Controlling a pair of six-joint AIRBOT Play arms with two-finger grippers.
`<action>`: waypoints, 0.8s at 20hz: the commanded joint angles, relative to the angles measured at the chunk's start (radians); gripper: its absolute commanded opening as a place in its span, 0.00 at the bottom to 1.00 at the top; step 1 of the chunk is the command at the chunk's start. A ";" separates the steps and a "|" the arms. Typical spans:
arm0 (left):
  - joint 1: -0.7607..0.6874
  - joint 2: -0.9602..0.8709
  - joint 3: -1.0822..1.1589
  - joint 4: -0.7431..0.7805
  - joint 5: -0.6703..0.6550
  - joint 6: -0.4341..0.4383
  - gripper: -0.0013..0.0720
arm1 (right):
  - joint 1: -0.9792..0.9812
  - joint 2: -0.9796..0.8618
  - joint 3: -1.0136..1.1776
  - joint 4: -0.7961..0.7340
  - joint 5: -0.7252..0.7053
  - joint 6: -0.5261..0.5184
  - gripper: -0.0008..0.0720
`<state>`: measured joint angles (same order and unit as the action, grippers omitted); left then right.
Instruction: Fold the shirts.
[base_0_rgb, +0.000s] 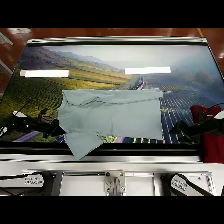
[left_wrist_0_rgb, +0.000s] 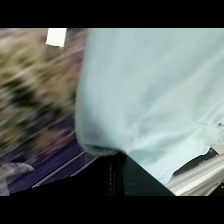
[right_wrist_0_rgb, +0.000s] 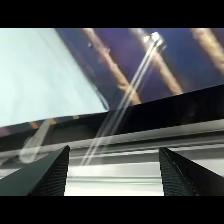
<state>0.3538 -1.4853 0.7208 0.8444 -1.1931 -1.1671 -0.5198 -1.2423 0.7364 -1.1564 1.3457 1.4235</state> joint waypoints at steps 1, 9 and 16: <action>-0.001 0.017 0.008 -0.008 -0.020 0.015 0.07 | 0.000 -0.011 -0.167 0.086 -0.130 -0.021 0.95; -0.001 0.040 0.008 -0.008 -0.039 0.015 0.07 | 0.145 -0.075 -0.198 0.245 -0.409 -0.027 0.91; -0.003 0.053 0.031 -0.015 -0.048 0.032 0.06 | 0.167 -0.075 -0.196 0.330 -0.471 -0.049 0.09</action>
<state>0.3523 -1.4425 0.7361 0.8364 -1.2385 -1.1496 -0.3611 -1.3163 0.5407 -0.8730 0.9310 1.3891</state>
